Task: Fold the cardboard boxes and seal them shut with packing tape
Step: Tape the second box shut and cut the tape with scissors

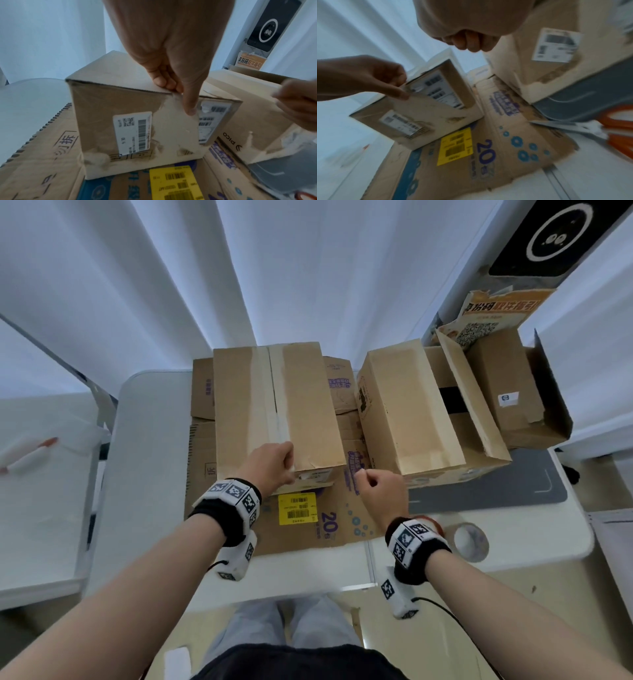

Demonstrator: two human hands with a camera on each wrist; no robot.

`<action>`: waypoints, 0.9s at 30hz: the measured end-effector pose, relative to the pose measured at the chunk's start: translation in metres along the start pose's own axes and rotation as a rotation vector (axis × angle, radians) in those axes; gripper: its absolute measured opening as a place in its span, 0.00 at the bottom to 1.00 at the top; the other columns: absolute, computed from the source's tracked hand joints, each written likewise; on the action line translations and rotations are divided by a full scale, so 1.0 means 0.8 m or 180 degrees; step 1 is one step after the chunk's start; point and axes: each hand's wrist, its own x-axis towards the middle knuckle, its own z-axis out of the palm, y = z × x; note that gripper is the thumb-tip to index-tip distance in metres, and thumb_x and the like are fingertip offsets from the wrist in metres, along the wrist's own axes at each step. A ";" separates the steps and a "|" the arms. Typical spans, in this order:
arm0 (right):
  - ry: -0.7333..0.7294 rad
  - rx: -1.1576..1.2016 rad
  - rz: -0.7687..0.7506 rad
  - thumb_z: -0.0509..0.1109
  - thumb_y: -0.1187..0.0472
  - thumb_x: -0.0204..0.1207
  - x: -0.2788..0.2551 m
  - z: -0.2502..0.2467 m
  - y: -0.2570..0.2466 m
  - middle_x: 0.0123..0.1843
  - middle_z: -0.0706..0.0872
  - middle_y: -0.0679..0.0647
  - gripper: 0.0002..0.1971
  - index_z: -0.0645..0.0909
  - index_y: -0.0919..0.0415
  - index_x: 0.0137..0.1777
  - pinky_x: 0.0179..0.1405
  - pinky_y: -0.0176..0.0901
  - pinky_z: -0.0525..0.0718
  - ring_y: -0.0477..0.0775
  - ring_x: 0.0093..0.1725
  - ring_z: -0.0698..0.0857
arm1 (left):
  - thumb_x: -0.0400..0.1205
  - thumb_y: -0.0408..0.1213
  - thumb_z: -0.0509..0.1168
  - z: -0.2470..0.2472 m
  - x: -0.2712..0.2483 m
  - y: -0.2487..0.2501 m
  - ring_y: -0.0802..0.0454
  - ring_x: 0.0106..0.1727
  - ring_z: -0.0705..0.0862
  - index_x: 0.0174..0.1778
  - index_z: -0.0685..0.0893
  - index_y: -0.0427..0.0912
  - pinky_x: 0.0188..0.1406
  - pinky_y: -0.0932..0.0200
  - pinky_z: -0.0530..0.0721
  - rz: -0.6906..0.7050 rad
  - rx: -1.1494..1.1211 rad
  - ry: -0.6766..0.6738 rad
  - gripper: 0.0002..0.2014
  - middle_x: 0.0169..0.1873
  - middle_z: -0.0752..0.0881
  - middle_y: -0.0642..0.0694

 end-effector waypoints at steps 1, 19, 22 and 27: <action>-0.0104 -0.0032 -0.0196 0.65 0.55 0.82 0.004 0.005 -0.013 0.20 0.71 0.47 0.23 0.72 0.54 0.23 0.25 0.42 0.69 0.47 0.22 0.68 | 0.71 0.30 0.78 0.002 -0.003 -0.001 0.46 0.39 0.80 0.40 0.77 0.42 0.43 0.49 0.84 0.0087 0.0123 0.0049 0.14 0.38 0.82 0.47; -0.1423 -0.1187 -0.1098 0.74 0.53 0.78 0.071 0.047 -0.123 0.66 0.81 0.39 0.11 0.84 0.42 0.59 0.63 0.49 0.81 0.48 0.63 0.80 | 0.66 0.24 0.80 0.015 -0.037 -0.021 0.49 0.31 0.77 0.35 0.83 0.38 0.24 0.56 0.79 0.1541 0.0974 0.1013 0.11 0.34 0.81 0.45; -0.1461 -0.1429 -0.1123 0.76 0.51 0.76 0.072 0.045 -0.132 0.63 0.81 0.40 0.14 0.81 0.41 0.60 0.54 0.45 0.80 0.49 0.59 0.82 | 0.65 0.24 0.81 0.014 -0.037 -0.019 0.49 0.28 0.76 0.34 0.83 0.37 0.19 0.57 0.77 0.1541 0.0966 0.1005 0.13 0.30 0.80 0.45; -0.1545 -0.1796 -0.1305 0.77 0.48 0.75 0.077 0.042 -0.139 0.65 0.80 0.41 0.20 0.78 0.42 0.65 0.50 0.42 0.74 0.50 0.59 0.82 | 0.65 0.27 0.82 0.016 -0.033 -0.023 0.50 0.26 0.78 0.41 0.88 0.37 0.16 0.59 0.77 0.1532 0.1201 0.0779 0.13 0.29 0.81 0.47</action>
